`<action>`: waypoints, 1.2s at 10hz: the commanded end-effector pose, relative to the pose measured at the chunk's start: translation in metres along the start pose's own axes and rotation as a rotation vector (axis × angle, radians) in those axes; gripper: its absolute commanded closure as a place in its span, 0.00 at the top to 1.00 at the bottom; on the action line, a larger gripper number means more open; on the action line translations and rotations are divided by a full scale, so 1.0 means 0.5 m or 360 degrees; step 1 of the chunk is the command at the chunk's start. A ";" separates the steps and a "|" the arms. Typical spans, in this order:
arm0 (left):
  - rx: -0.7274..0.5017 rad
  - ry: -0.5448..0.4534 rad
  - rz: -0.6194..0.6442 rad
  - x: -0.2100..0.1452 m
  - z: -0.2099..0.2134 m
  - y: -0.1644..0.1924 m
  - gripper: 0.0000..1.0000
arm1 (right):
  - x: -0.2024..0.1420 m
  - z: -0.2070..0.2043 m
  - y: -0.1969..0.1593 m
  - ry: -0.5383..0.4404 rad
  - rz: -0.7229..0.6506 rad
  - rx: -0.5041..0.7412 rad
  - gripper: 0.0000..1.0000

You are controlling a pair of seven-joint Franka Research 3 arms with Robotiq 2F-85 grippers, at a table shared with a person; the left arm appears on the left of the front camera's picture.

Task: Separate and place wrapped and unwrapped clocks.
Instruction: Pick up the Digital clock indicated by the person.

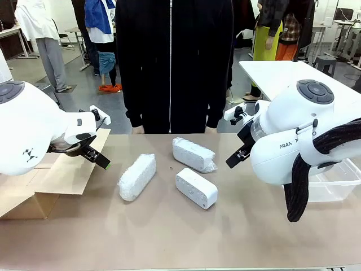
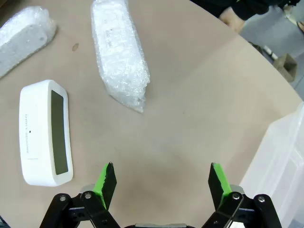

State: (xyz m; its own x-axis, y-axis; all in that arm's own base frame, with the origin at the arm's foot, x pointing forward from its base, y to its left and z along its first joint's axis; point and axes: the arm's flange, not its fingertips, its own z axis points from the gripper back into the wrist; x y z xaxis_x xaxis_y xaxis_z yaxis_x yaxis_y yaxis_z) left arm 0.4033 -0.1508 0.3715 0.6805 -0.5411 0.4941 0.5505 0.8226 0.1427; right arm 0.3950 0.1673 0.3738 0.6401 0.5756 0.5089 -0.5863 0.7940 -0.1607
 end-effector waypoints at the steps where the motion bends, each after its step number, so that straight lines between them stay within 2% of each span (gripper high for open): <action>1: 0.0000 0.0000 0.0002 0.000 0.000 0.001 1.00 | 0.000 0.000 0.000 0.0000 -0.0001 0.0000 1.00; 11: 0.0000 0.0000 0.0002 0.000 0.000 0.001 1.00 | 0.000 0.000 0.000 0.0000 0.0000 0.0000 1.00; 12: 0.0000 0.0000 0.0000 0.000 0.000 0.000 1.00 | 0.014 0.022 -0.017 0.0020 0.0051 0.0107 1.00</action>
State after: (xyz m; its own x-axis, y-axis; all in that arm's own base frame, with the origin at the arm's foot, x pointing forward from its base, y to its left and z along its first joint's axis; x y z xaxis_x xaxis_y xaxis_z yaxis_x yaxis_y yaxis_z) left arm 0.4033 -0.1510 0.3715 0.6803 -0.5414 0.4941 0.5507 0.8224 0.1429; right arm 0.3950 0.1687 0.3760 0.6381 0.5816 0.5046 -0.5959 0.7880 -0.1547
